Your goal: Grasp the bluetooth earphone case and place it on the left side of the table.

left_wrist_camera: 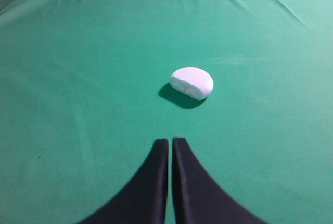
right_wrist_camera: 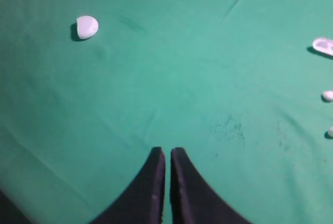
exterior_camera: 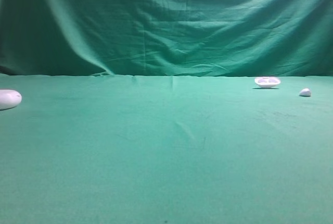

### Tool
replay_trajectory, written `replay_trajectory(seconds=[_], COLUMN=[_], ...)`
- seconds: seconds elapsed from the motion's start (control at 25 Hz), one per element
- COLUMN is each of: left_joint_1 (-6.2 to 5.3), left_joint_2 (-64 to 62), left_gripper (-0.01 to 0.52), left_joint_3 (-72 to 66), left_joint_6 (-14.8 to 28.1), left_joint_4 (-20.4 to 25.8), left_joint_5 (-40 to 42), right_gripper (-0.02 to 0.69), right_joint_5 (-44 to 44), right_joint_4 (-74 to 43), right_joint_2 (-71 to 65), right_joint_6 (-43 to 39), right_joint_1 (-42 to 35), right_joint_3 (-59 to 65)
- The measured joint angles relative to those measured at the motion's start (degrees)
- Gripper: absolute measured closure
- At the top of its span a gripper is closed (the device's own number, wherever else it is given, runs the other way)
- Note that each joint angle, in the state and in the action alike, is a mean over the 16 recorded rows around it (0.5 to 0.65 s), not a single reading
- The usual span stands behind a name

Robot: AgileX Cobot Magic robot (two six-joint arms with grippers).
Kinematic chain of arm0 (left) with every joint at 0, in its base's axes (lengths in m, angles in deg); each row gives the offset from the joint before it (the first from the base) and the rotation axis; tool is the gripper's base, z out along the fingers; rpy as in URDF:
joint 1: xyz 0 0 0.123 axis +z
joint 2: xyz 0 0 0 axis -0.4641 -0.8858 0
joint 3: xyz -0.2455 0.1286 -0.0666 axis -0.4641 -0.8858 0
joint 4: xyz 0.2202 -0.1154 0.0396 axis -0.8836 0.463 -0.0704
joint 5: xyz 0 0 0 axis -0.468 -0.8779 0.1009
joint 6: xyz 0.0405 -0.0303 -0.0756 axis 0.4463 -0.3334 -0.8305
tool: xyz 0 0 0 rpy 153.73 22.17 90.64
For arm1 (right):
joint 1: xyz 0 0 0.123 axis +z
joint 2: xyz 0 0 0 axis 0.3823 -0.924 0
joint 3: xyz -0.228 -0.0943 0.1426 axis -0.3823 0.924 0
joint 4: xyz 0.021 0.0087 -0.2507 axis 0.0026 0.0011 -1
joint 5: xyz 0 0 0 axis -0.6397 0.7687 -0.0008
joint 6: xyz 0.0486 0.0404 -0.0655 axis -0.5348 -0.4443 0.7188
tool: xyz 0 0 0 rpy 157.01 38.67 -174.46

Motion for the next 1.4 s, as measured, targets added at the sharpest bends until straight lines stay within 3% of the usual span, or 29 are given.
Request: replay_trajectory(seconds=[0.36, 0.56, 0.92, 1.4], left_joint_1=[0.0, 0.0, 0.0, 0.0], left_joint_2=[0.0, 0.0, 0.0, 0.0], left_gripper=[0.514, 0.514, 0.514, 0.514], left_joint_3=[0.0, 0.0, 0.0, 0.0], left_joint_6=[0.0, 0.0, 0.0, 0.0], left_joint_4=[0.0, 0.0, 0.0, 0.0], left_joint_5=[0.0, 0.0, 0.0, 0.0], right_gripper=[0.665, 0.665, 0.665, 0.665], right_joint_5=[-18.97, -25.26, -27.0, -26.53], right_joint_4=[0.51, 0.91, 1.59, 1.84], right_joint_2=[13.93, 24.12, 35.81, 37.43], right_joint_6=[4.58, 4.6, 3.87, 1.68], right_joint_1=[-12.43, -18.74, -23.57, -26.01], right_joint_3=[19.71, 32.42, 46.57, 49.61])
